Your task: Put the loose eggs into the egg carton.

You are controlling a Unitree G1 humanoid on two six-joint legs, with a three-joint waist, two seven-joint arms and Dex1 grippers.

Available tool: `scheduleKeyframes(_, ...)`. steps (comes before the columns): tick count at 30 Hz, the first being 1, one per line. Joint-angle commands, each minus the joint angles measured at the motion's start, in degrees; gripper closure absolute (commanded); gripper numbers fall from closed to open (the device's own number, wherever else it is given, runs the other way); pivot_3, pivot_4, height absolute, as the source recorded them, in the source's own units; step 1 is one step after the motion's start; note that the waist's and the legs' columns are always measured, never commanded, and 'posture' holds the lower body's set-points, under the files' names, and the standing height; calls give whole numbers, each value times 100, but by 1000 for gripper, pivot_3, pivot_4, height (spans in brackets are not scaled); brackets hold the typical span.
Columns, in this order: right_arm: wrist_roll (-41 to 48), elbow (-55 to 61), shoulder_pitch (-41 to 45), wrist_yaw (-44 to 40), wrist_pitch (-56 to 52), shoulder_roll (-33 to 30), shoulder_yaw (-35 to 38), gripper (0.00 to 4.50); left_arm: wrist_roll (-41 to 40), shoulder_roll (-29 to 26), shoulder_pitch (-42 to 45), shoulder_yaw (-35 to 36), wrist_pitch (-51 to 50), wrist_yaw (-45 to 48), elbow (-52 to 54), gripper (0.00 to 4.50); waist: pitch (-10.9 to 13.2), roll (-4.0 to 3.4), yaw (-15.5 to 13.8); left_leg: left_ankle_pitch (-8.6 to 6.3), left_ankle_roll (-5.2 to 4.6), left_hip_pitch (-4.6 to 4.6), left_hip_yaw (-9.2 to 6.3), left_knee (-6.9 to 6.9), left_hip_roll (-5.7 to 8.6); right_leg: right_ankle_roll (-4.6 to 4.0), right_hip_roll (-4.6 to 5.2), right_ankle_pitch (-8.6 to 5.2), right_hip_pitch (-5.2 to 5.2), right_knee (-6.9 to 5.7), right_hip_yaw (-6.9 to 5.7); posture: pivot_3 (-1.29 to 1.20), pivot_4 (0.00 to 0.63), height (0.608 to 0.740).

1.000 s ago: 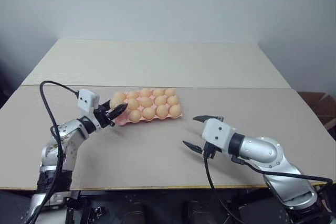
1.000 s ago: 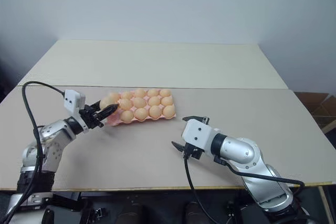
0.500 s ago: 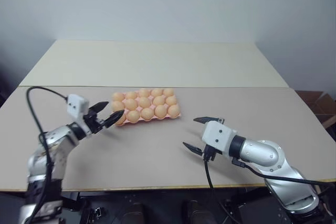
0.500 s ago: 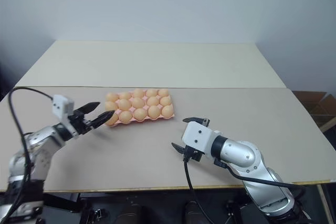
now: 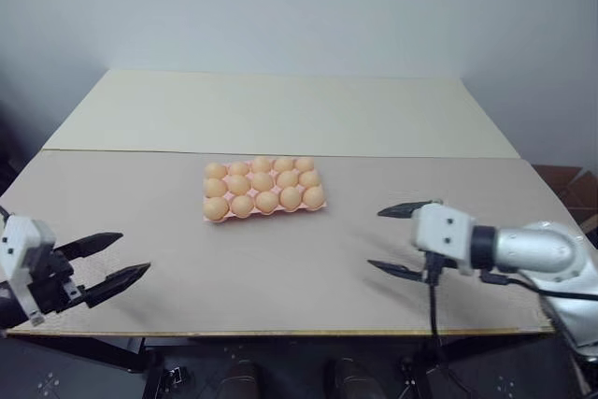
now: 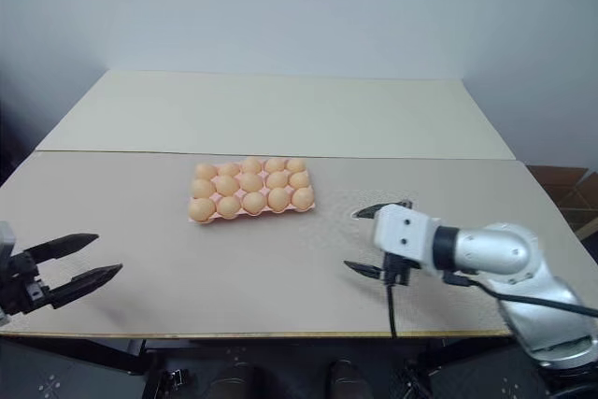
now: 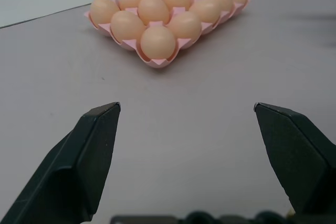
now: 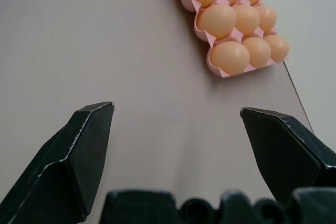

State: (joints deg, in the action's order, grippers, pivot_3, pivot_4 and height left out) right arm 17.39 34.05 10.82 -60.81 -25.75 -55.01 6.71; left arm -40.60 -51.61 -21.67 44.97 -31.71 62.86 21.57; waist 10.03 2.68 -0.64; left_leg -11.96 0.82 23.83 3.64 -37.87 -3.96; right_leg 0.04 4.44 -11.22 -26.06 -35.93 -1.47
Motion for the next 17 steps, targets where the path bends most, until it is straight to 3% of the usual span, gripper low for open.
scheduleKeyframes(1, 507, -160, 35, -433, 178, -251, 695, 0, -238, -154, -221, 586, -213, 182, 506, 47, 0, 0, 1, 0, 0, -1, 3, 0, 0, 0, 0, 0, -1, 1, 3, 0, 150, 740)
scheduleKeyframes(6, 641, -703, 251, -846, 417, -564, 762, 0, -606, -120, -512, 1081, -625, 138, 1077, 47, 0, -1, 30, 0, 0, -6, 10, 0, 0, 1, 0, 1, -1, -1, 10, 0, 150, 740)
scheduleKeyframes(17, 495, -1095, 390, -924, 781, -643, 521, 0, -795, -108, -475, 1102, -980, -176, 1189, 47, 1, -3, 18, 4, -6, -7, 21, 0, 0, 1, -3, 1, -7, -4, 24, 0, 150, 740)
